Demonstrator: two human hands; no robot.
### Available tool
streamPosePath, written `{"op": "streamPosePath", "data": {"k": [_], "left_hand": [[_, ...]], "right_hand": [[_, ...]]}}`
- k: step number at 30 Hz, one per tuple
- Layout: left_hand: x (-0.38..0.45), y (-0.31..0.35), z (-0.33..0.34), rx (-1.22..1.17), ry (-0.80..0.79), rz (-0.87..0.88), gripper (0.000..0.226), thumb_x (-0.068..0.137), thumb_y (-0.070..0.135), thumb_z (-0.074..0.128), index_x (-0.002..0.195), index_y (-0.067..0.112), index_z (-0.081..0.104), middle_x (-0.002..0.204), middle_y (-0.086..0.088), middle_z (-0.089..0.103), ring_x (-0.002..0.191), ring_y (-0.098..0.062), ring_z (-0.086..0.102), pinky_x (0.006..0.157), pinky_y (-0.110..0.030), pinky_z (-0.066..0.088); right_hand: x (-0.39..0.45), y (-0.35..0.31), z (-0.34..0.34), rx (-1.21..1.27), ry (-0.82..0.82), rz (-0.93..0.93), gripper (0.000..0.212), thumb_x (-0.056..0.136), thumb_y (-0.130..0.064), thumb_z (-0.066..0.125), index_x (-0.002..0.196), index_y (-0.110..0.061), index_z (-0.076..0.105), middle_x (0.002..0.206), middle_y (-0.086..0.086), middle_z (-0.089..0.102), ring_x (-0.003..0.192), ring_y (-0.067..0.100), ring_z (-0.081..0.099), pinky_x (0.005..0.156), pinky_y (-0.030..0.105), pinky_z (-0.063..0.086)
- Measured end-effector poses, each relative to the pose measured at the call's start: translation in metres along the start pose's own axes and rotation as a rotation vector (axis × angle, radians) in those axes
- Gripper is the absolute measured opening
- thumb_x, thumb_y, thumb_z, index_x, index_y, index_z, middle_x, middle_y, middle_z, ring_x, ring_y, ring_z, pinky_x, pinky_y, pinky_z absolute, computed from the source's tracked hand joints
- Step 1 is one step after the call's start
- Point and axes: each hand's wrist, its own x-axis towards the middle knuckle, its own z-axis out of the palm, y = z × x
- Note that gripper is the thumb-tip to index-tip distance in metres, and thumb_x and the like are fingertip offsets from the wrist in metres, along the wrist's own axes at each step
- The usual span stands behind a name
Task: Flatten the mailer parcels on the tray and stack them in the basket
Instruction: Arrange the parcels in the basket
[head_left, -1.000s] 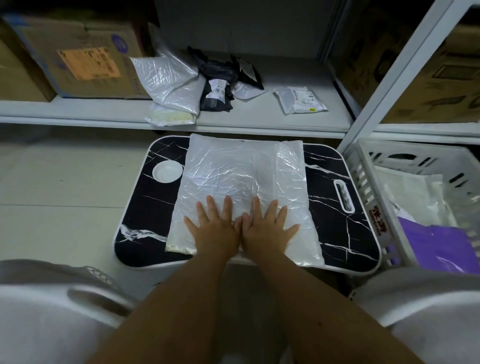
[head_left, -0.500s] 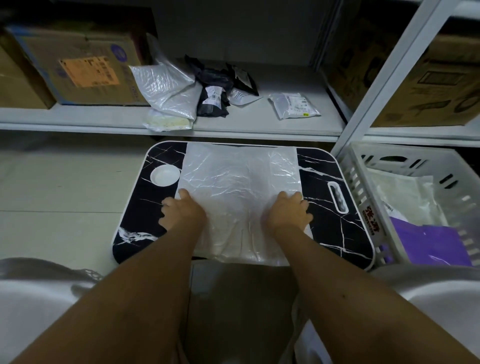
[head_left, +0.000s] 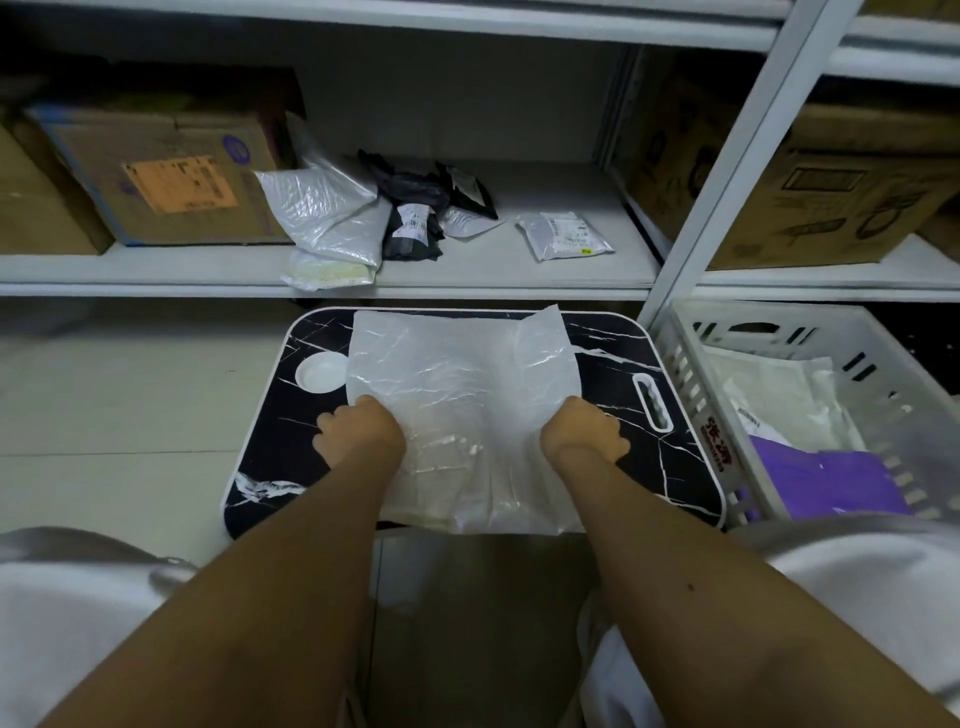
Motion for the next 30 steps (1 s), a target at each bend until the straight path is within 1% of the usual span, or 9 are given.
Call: {"op": "streamPosePath", "data": {"k": [3,5,8,11,17,20,24,27,30], "left_hand": [[-0.015,0.013,-0.013,0.025,0.081,0.080,0.031,0.091,0.017,0.045,0.121,0.009,0.053,0.121,-0.012,0.055,0.119,-0.029,0.042,0.093,-0.037,0.038],[-0.024,0.024,-0.025,0.032,0.136,0.139,0.029,0.090,0.015,0.046,0.117,0.008,0.056,0.119,-0.011,0.058,0.119,-0.029,0.042,0.093,-0.037,0.039],[-0.038,0.043,-0.044,0.026,0.185,0.214,0.032,0.090,0.013,0.043,0.120,0.008,0.055,0.121,-0.011,0.058,0.120,-0.028,0.042,0.093,-0.036,0.039],[-0.054,0.068,-0.060,-0.007,0.184,0.294,0.033,0.089,0.011,0.043,0.120,0.006,0.055,0.121,-0.014,0.059,0.118,-0.031,0.046,0.091,-0.037,0.043],[-0.098,0.141,-0.076,-0.066,0.181,0.524,0.024,0.087,0.006,0.045,0.106,0.003,0.060,0.111,-0.016,0.064,0.106,-0.032,0.057,0.077,-0.034,0.046],[-0.126,0.187,-0.074,-0.077,0.152,0.640,0.024,0.086,0.005,0.046,0.105,0.002,0.060,0.111,-0.016,0.063,0.104,-0.032,0.059,0.078,-0.034,0.048],[-0.162,0.246,-0.057,-0.055,0.057,0.815,0.021,0.086,0.004,0.046,0.102,0.001,0.059,0.110,-0.015,0.061,0.102,-0.031,0.059,0.072,-0.030,0.044],[-0.184,0.288,-0.035,-0.029,-0.038,0.955,0.017,0.088,0.005,0.046,0.097,-0.001,0.059,0.110,-0.016,0.061,0.102,-0.031,0.058,0.073,-0.028,0.043],[-0.196,0.320,-0.012,0.037,-0.140,1.043,0.020,0.092,0.008,0.044,0.076,0.003,0.054,0.108,-0.014,0.062,0.102,-0.029,0.058,0.075,-0.027,0.042]], "right_hand": [[-0.011,-0.014,-0.016,-0.108,0.109,-0.130,0.031,0.090,-0.018,0.053,0.120,-0.017,0.058,0.119,0.005,0.059,0.118,0.026,0.043,0.095,0.043,0.037],[-0.016,-0.021,-0.031,-0.175,0.172,-0.201,0.031,0.090,-0.018,0.051,0.121,-0.018,0.057,0.117,0.003,0.059,0.117,0.026,0.042,0.093,0.043,0.036],[-0.014,-0.021,-0.060,-0.231,0.270,-0.260,0.034,0.090,-0.017,0.049,0.123,-0.019,0.057,0.120,0.003,0.057,0.119,0.025,0.043,0.091,0.044,0.036],[-0.008,-0.006,-0.095,-0.277,0.327,-0.253,0.038,0.089,-0.018,0.053,0.127,-0.017,0.055,0.127,0.007,0.051,0.120,0.026,0.043,0.094,0.045,0.035],[0.018,0.050,-0.158,-0.274,0.380,-0.174,0.042,0.090,-0.021,0.054,0.132,-0.014,0.053,0.131,0.009,0.046,0.123,0.029,0.042,0.100,0.048,0.033],[0.035,0.088,-0.183,-0.258,0.392,-0.089,0.043,0.091,-0.022,0.053,0.134,-0.015,0.052,0.132,0.007,0.047,0.126,0.030,0.040,0.102,0.047,0.033],[0.058,0.150,-0.206,-0.295,0.388,0.068,0.043,0.092,-0.023,0.054,0.134,-0.013,0.052,0.134,0.009,0.048,0.128,0.031,0.036,0.100,0.044,0.034],[0.077,0.204,-0.210,-0.343,0.373,0.204,0.039,0.092,-0.024,0.052,0.130,-0.014,0.056,0.130,0.007,0.050,0.124,0.030,0.034,0.099,0.044,0.032],[0.093,0.248,-0.205,-0.383,0.353,0.301,0.037,0.092,-0.023,0.047,0.127,-0.017,0.057,0.126,0.004,0.051,0.122,0.029,0.033,0.097,0.039,0.033]]}}
